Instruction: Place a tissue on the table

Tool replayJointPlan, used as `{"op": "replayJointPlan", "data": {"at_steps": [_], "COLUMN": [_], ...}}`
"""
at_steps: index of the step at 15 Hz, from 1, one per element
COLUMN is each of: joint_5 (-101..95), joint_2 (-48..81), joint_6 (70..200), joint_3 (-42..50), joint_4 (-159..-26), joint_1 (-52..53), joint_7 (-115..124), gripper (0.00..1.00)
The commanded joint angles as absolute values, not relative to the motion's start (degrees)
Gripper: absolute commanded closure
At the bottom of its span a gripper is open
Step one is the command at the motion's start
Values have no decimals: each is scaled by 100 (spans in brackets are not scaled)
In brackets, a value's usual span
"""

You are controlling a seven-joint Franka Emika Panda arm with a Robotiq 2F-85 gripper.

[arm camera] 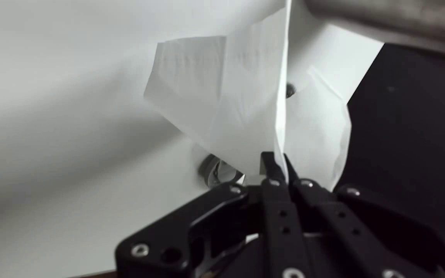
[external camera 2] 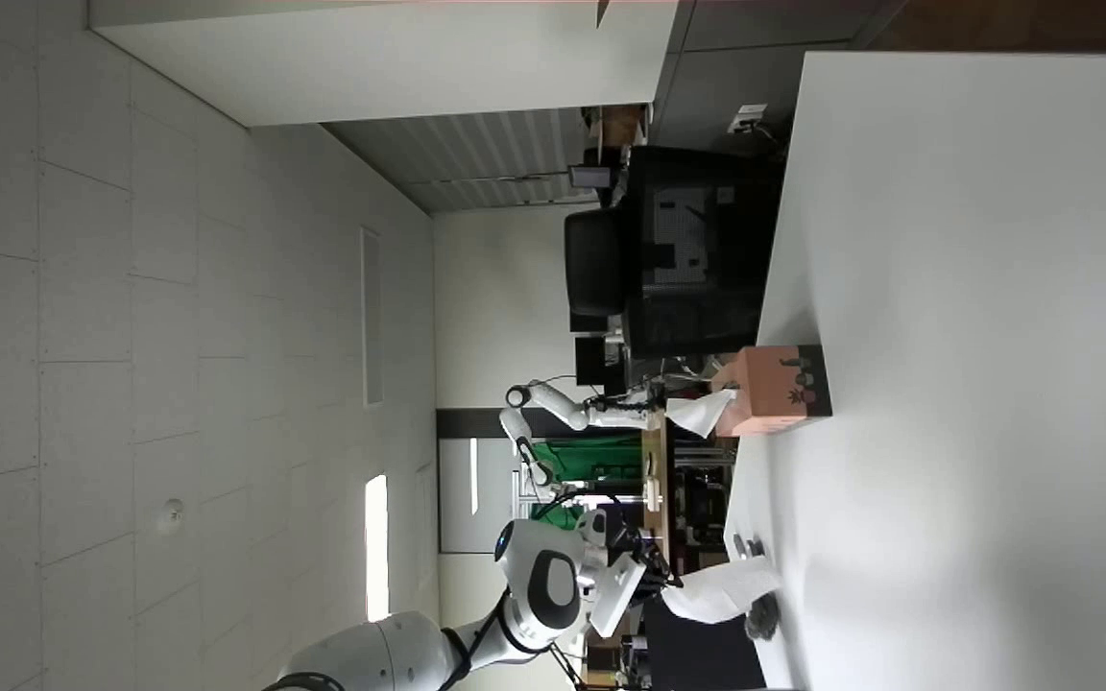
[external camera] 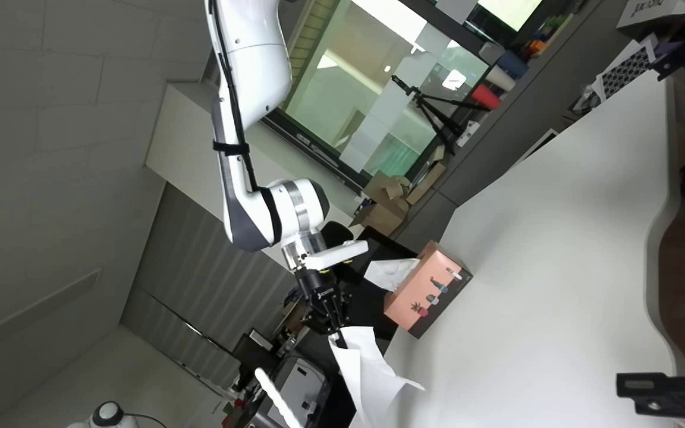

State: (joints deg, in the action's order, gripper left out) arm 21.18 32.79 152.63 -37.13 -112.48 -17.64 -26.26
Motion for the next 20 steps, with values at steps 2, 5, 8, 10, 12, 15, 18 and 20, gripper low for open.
{"op": "replayJointPlan", "data": {"at_steps": [2,5,8,10,12,15,18,20], "joint_5": [2426,2397,2643,2811,2997,3315,3301,3298], "joint_2": [3085,3101,3270,3303,3318,3304,3232,3236], "joint_6": [14056,13473,12458,11835,11321,10952,11147,11152], "joint_3": [-3094,-2442,-2153,-1998,-1903,-1788,-1590,-1550], "joint_4": [-11054,-10829,-10468,-10284,-10121,-9996,-10129,-10115], "joint_1": [-1530,-1155,-1044,-950,-889,-810,-619,-576], "joint_7": [-2418,-2209,-2375,-2416,-2516,-2713,-2714,-2707], "gripper": [100,100,100,100,100,100,99,99]}}
